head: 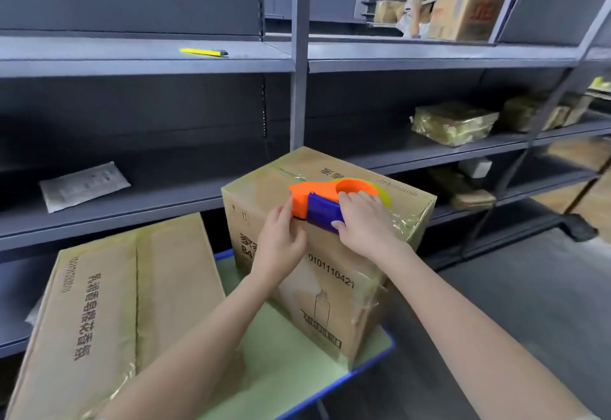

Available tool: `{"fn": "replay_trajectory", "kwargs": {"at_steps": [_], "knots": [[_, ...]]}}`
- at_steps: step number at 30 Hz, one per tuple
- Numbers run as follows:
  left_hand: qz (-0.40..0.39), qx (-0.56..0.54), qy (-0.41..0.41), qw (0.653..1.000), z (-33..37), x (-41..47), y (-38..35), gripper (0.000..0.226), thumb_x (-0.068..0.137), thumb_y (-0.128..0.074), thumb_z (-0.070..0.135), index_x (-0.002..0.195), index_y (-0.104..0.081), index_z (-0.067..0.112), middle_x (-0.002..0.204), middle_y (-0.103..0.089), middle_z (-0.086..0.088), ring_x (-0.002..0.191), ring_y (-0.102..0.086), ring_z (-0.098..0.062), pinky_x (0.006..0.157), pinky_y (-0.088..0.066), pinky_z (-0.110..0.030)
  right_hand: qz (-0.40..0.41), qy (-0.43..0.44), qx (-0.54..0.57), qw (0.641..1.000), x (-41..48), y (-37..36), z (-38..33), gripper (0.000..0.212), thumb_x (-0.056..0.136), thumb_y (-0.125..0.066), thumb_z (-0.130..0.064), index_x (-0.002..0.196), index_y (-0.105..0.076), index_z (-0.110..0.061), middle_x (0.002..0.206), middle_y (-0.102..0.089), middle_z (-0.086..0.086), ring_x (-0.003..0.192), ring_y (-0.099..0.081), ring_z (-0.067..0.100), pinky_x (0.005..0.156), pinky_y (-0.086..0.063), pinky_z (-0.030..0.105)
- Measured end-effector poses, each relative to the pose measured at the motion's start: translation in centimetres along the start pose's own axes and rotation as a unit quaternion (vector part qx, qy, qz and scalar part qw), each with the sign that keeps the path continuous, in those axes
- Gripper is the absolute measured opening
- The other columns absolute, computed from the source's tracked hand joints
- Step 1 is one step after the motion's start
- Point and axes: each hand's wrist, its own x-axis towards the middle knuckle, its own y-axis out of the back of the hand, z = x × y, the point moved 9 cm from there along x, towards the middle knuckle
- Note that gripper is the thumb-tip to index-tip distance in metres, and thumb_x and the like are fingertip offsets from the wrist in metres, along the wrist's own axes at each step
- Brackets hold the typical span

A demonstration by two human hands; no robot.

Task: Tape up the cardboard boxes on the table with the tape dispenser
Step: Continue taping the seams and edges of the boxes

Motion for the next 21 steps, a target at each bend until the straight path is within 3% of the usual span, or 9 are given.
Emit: {"fn": "replay_trajectory", "kwargs": {"at_steps": [6,11,15,21], "knots": [[-0.015,-0.014,0.023,1.0,-0.9,-0.5,1.2,0.051,0.092,-0.047,0.006,0.142,-0.037,0.008,0.13,-0.051,-0.003,0.121,-0.048,-0.014,0.093,-0.028,-0.011,0.046,-0.004,-0.046,0.998,0.4,1.1,-1.2,0.039,0.091,-0.047,-0.04,0.115,-0.057,-0.011,0.119,-0.058,0.006,0.113,-0.045,0.027,0.095,-0.033,0.036],[0.022,0.018,0.056,0.998,-3.6,-1.9,6.1,0.046,0.093,-0.044,0.007,0.139,-0.042,0.009,0.136,-0.051,-0.003,0.126,-0.045,-0.014,0.103,-0.031,-0.02,0.129,0.044,0.044,0.99,1.2,2.8,-7.1,0.029,0.09,-0.052,-0.026,0.102,-0.067,-0.005,0.114,-0.061,0.014,0.113,-0.047,0.033,0.094,-0.036,0.041],[0.066,0.064,0.111,0.989,-7.2,-4.8,11.9,0.039,0.095,-0.042,0.01,0.133,-0.049,0.008,0.132,-0.054,-0.004,0.124,-0.048,-0.017,0.101,-0.034,-0.024,0.076,0.134,0.129,0.98,1.5,0.0,-15.2,0.029,0.093,-0.047,-0.025,0.107,-0.064,-0.006,0.116,-0.059,0.01,0.115,-0.044,0.028,0.095,-0.036,0.037],[0.103,0.137,0.262,0.95,-15.8,-13.6,19.7,0.037,0.095,-0.042,0.014,0.132,-0.049,0.011,0.129,-0.056,-0.006,0.121,-0.048,-0.021,0.099,-0.037,-0.029,-0.093,0.232,0.166,0.954,-1.6,-7.1,-27.7,0.034,0.097,-0.041,-0.027,0.123,-0.055,-0.011,0.133,-0.049,0.007,0.127,-0.035,0.024,0.105,-0.029,0.034]]}}
